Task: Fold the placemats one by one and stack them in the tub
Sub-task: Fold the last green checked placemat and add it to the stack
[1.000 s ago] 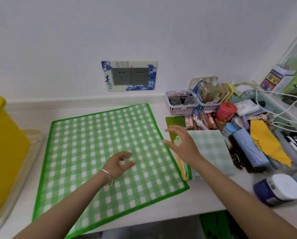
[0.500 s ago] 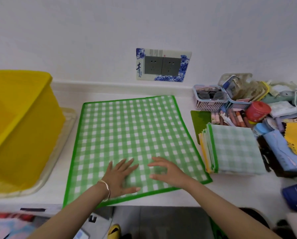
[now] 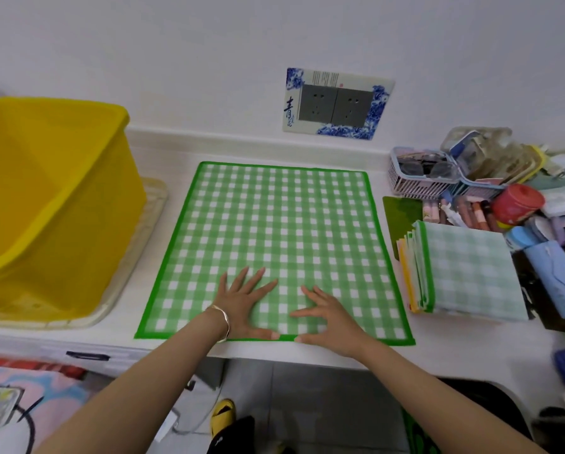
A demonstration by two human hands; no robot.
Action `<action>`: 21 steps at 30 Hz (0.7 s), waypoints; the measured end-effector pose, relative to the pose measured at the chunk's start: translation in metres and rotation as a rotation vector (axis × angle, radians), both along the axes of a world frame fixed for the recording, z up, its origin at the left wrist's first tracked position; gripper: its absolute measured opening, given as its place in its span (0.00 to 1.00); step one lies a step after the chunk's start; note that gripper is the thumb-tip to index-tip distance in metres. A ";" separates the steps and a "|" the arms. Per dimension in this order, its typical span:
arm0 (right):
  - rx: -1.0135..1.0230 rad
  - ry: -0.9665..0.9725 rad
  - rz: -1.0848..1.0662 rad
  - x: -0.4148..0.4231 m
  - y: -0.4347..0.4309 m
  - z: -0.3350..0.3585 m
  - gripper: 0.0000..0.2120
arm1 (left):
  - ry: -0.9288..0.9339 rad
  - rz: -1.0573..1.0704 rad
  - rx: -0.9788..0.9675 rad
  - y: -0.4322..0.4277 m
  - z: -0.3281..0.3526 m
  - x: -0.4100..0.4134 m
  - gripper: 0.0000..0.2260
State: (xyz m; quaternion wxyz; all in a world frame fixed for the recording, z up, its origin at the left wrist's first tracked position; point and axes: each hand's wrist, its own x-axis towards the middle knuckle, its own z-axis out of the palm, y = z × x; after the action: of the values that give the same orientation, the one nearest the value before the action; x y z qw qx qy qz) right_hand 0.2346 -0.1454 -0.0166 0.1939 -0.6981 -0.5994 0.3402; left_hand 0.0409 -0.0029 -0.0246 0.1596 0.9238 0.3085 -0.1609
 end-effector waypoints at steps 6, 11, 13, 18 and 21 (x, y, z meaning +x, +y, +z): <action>0.089 -0.106 0.057 0.001 -0.005 -0.002 0.20 | -0.229 -0.133 0.018 -0.008 -0.014 -0.010 0.44; 0.136 -0.124 0.040 -0.001 -0.005 -0.003 0.11 | -0.310 -0.140 0.020 -0.012 -0.015 -0.016 0.36; 0.142 -0.089 -0.020 -0.003 -0.002 -0.003 0.08 | -0.331 -0.131 0.002 -0.012 -0.013 -0.016 0.34; 0.047 0.121 -0.156 -0.003 0.005 0.003 0.03 | -0.521 0.026 -0.134 -0.009 -0.001 -0.016 0.16; -0.035 0.246 -0.178 0.003 0.012 0.015 0.03 | -0.517 0.162 -0.239 -0.003 0.012 -0.011 0.09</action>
State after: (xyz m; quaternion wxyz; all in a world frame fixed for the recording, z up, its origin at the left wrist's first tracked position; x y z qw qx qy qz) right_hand 0.2373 -0.1329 -0.0019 0.2832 -0.7048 -0.5006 0.4152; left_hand 0.0303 -0.0064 -0.0126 0.3531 0.8811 0.3093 0.0578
